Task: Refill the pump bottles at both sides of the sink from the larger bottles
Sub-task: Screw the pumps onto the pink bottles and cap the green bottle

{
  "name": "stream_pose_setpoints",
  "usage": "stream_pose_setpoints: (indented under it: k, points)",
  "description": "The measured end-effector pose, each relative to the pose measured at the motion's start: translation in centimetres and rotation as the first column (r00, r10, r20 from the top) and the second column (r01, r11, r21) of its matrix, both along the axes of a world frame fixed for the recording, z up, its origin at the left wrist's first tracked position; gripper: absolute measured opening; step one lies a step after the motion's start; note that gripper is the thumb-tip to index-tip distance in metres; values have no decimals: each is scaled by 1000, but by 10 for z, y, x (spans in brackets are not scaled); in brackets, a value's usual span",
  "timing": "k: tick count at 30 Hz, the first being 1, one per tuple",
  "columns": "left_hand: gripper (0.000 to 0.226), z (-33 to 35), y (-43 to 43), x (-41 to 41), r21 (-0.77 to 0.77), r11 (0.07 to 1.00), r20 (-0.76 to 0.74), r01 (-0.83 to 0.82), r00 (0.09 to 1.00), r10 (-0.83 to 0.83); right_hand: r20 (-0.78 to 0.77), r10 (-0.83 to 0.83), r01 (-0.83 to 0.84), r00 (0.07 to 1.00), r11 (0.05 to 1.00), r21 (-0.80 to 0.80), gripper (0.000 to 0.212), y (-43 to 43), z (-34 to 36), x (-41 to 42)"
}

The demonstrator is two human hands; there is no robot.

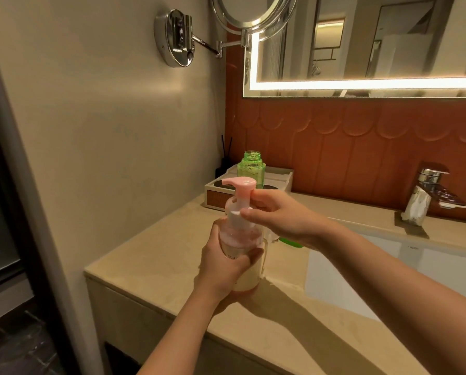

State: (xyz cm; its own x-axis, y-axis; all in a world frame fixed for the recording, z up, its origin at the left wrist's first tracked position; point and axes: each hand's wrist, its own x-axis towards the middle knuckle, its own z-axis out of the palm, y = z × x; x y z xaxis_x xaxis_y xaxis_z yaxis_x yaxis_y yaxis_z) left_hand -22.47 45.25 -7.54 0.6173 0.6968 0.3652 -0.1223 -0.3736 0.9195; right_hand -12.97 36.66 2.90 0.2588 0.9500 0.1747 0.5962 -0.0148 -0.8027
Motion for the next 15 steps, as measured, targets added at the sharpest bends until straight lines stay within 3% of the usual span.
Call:
stream_pose_setpoints:
  k: [4, 9, 11, 13, 15]
  points:
    - [68, -2, 2, 0, 20, 1000, 30, 0, 1000, -1, 81, -194, 181, 978, 973, 146, 44, 3, -2, -4]
    - [74, -4, 3, 3, -73, 997, 83, 30, 996, -24, 336, -461, 372, 821, 879, 299, 61, 21, -19, -18]
    - [72, -4, 3, 3, -46, 998, 91, 42, 995, -38, 328, -389, 323, 861, 916, 238, 64, 21, -15, -15]
    - [69, -4, 5, 1, 6, 999, 80, 40, 996, -40, 261, -196, 174, 945, 979, 107, 56, 14, -6, -9]
    - [69, -4, 6, 1, 36, 999, 53, 35, 998, -37, 305, -59, 63, 950, 998, -4, 47, 7, 1, 0]
